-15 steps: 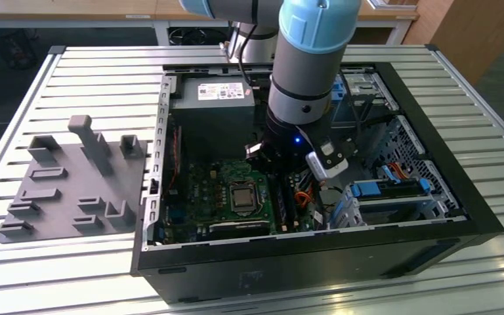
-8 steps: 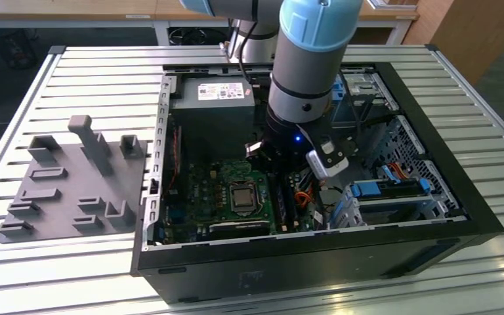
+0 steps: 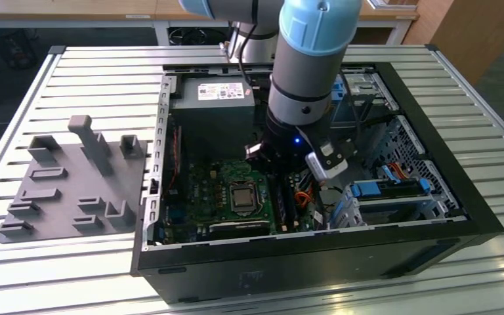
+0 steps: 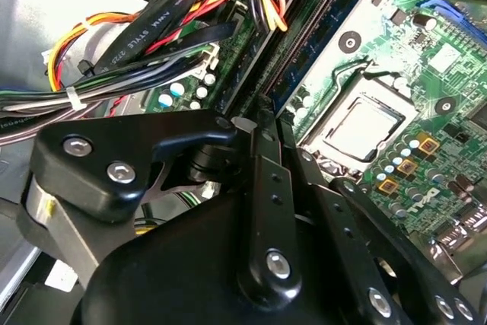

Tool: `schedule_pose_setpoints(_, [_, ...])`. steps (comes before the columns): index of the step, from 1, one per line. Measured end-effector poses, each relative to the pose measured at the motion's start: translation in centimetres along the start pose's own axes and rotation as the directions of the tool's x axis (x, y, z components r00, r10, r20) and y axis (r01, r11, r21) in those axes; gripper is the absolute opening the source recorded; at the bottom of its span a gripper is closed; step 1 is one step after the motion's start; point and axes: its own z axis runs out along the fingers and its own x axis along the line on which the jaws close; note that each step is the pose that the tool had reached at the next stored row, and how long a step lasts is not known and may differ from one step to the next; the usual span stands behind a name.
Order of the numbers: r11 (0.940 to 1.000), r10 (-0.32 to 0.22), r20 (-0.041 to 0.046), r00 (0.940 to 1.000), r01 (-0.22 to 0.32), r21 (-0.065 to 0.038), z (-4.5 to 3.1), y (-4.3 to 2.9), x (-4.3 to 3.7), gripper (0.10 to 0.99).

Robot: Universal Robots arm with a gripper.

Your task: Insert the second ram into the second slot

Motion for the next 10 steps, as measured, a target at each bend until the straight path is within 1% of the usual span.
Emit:
schedule_pose_setpoints(2, [1.0, 0.0, -0.0001, 1.0, 0.0, 0.0, 0.14, 0.0, 0.0, 0.137])
schedule_pose_setpoints(9, [1.0, 0.0, -0.0001, 1.0, 0.0, 0.0, 0.27, 0.0, 0.0, 0.137])
schedule_pose_setpoints(10, [1.0, 0.0, -0.0001, 1.0, 0.0, 0.0, 0.3, 0.0, -0.01, 0.149])
